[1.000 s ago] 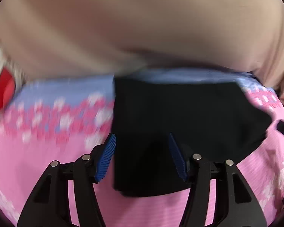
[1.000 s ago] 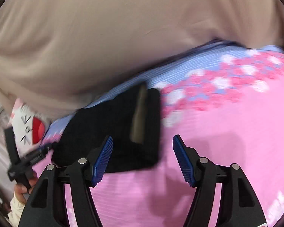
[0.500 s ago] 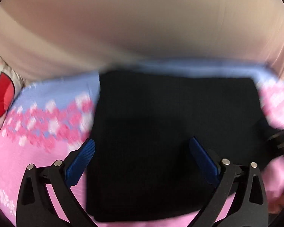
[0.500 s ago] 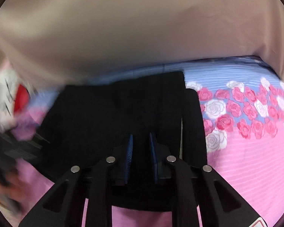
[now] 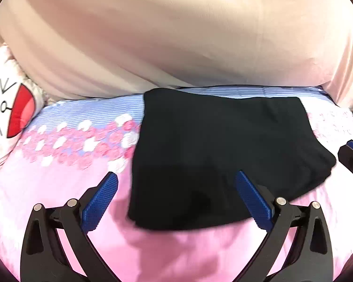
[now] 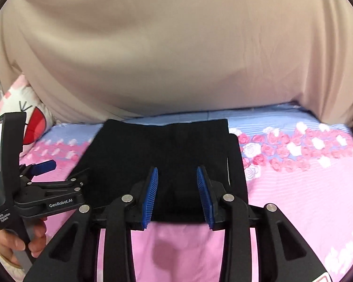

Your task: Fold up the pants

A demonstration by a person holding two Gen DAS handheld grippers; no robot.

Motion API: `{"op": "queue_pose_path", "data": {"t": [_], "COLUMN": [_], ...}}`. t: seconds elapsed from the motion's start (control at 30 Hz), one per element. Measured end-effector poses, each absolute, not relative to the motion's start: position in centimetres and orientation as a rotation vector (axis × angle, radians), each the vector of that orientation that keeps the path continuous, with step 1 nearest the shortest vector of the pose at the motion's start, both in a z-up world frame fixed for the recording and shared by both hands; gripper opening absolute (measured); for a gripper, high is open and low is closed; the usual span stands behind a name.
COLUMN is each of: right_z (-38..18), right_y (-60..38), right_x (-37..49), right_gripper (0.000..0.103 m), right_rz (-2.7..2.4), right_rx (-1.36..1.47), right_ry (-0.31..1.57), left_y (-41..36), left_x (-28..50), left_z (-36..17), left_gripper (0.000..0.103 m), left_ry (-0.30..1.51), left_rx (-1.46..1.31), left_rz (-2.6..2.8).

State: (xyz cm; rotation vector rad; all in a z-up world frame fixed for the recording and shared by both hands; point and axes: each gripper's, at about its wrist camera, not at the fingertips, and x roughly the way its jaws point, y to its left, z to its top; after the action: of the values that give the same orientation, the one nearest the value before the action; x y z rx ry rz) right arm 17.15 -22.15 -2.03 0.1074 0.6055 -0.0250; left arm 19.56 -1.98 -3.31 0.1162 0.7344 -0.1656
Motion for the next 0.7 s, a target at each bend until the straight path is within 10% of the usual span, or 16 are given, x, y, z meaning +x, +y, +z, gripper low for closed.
{"op": "queue_pose_path", "data": {"t": [0.5, 0.7], "right_z": [-6.6, -8.9], "right_y": [-21.3, -24.5], "right_x": [19.6, 20.0], "right_gripper": [0.046, 0.026], "right_rz": [-0.005, -0.025], "right_rx": [0.125, 0.256], "right_ry": [0.728, 0.787], "left_y": [0.8, 1.2], "left_x": [14.6, 15.1], "left_z": [-2.7, -4.0], "left_gripper": [0.098, 0.098], "left_ry": [0.754, 0.795], "left_rx": [0.136, 0.135], "left_rz": [-0.125, -0.111]}}
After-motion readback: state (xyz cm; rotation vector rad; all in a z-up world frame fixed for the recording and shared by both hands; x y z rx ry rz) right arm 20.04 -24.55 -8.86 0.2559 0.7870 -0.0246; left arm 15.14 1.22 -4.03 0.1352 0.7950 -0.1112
